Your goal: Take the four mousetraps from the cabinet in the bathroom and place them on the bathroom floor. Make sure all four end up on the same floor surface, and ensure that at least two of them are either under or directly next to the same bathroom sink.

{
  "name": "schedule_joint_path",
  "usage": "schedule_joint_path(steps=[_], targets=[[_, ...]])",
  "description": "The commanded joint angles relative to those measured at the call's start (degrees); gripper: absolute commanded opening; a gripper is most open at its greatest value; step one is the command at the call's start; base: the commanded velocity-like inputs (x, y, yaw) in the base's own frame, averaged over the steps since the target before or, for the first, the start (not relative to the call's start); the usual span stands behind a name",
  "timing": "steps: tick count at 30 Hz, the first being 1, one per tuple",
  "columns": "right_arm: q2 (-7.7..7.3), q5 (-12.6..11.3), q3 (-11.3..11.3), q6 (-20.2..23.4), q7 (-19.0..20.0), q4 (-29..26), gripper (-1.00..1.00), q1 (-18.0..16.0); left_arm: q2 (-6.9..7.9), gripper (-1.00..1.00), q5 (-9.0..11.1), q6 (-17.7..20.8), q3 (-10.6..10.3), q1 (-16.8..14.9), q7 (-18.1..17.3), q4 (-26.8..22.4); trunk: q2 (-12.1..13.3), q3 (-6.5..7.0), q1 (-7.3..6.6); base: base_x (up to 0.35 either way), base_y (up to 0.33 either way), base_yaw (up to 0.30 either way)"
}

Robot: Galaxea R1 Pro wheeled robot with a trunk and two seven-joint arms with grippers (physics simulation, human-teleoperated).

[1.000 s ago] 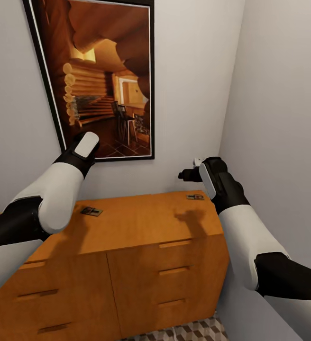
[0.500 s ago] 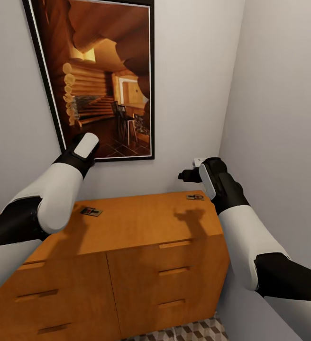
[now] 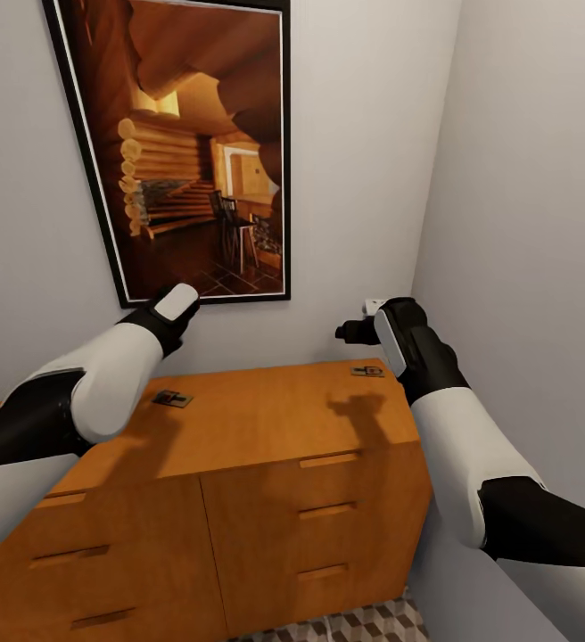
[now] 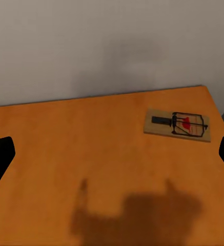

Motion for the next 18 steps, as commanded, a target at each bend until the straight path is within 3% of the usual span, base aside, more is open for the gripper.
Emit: schedule_joint_path(steps=[1,6,11,13,14,18], targets=[[-0.01,-0.5,0.1,0.2,-0.6,0.0,1.00,0.0,0.05,1.00,-0.1,-0.7,0.3,0.0,0.1,0.9,0.0,-0.07,0.00,0.000,0.000,0.000],[-0.01,-0.5,0.1,0.4,-0.6,-0.1,1.00,0.0,0.86,1.00,0.3,-3.7,0.6,0.1,-1.7,3.1,0.0,-0.07,0.00,0.000,0.000,0.000],[-0.01,-0.5,0.1,0.5,-0.6,-0.2,1.00,0.0,1.08,1.00,0.9,-4.3,1.1,0.1,-4.8,4.1,0.0,-0.07,0.00,0.000,0.000,0.000],[-0.01,-0.5,0.1,0.5,-0.6,-0.2,1.00,0.0,1.13,1.00,1.6,-4.4,1.3,0.1,-6.6,4.3,0.0,-0.07,0.00,0.000,0.000,0.000],[-0.01,-0.5,0.1,0.5,-0.6,-0.2,1.00,0.0,1.16,1.00,3.1,-4.5,1.8,0.1,-8.2,4.3,0.0,-0.07,0.00,0.000,0.000,0.000],[-0.01,-0.5,0.1,0.5,-0.6,-0.1,1.00,0.0,1.17,1.00,4.2,-4.5,2.1,0.1,-8.8,4.2,0.0,-0.07,0.00,0.000,0.000,0.000]])
